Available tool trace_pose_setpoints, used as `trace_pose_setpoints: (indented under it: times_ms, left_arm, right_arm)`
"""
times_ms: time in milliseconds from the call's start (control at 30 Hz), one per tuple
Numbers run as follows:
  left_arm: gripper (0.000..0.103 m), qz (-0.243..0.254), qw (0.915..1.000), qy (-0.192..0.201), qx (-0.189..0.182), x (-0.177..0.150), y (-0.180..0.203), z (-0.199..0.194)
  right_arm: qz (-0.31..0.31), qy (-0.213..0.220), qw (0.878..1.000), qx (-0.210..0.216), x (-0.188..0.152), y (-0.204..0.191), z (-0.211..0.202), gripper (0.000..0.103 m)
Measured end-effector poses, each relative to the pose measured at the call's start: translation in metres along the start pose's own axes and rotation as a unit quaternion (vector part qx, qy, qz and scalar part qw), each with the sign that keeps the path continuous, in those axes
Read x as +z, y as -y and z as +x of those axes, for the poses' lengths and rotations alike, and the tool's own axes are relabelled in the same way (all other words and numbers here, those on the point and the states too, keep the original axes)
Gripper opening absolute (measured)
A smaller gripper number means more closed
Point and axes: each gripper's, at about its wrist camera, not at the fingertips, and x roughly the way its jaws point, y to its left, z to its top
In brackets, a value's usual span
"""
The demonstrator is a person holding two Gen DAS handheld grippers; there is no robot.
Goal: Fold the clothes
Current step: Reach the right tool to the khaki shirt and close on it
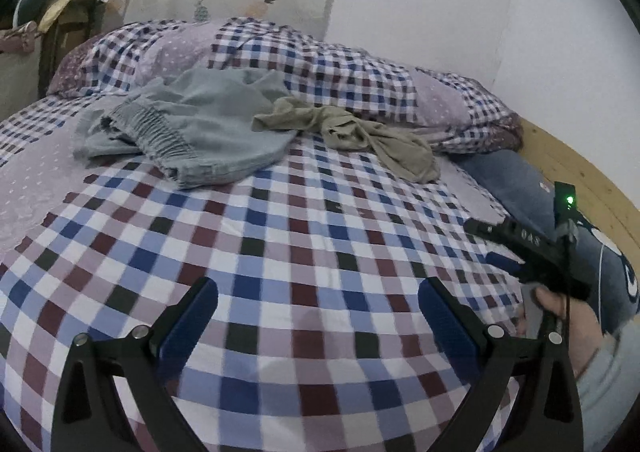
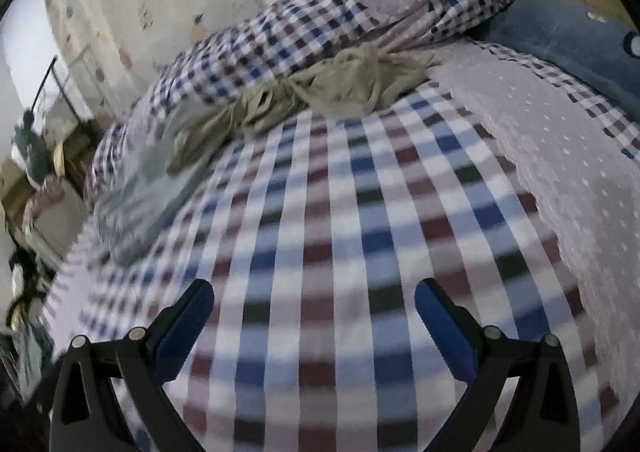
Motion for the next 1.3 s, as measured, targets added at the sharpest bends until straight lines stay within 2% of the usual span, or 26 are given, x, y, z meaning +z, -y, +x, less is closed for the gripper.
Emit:
trace_pose_setpoints:
  times_ms: [233,433,500,567,633,833,933,1133,1300]
  left_arm:
    - [0.102,-0.015,0.9996,-0.014,0.021,0.004,-0.024,0.004]
    - [0.102,-0.013,0.9996,-0.016,0.02,0.005,-0.036,0.004]
    - [0.102,-0.009,0.9996,-0.013,0.025,0.005,-0.039,0.003]
    - [0.102,-0.013,0.9995,-0.016,0.024,0.005,-0.044,0.006]
    - [0.102,-0.02,0.9994,-0.022,0.02,0.005,-0.049,0.008]
    - [0.102,-0.05,0.9978,-0.044,0.005,0.001,-0.059,0.017]
    - [0.102,-0.047,0.9975,-0.052,0.004,0.0,-0.06,0.02]
    - [0.102,-0.052,0.9968,-0.06,0.004,-0.001,-0.065,0.02]
    - [0.102,-0.063,0.996,-0.063,0.001,-0.001,-0.068,0.019]
  right_arm:
    - [0.012,0.004,1.0,0.026,0.037,0.012,0.039,0.103]
    - [-0.036,0.007,0.999,0.009,0.063,0.003,0.083,0.103]
    - [-0.05,0.008,0.999,0.011,0.073,0.005,0.097,0.101]
    - [-0.057,0.011,0.998,0.01,0.083,0.009,0.11,0.093]
    - [-0.041,0.02,0.999,0.019,0.096,0.017,0.124,0.09]
    - [0.028,0.047,0.997,0.055,0.136,0.047,0.157,0.087]
    - [0.041,0.039,0.997,0.047,0.155,0.054,0.175,0.087]
    - [0.016,0.021,0.999,0.021,0.177,0.054,0.205,0.086]
    - [-0.015,0.004,1.0,-0.016,0.184,0.049,0.225,0.079]
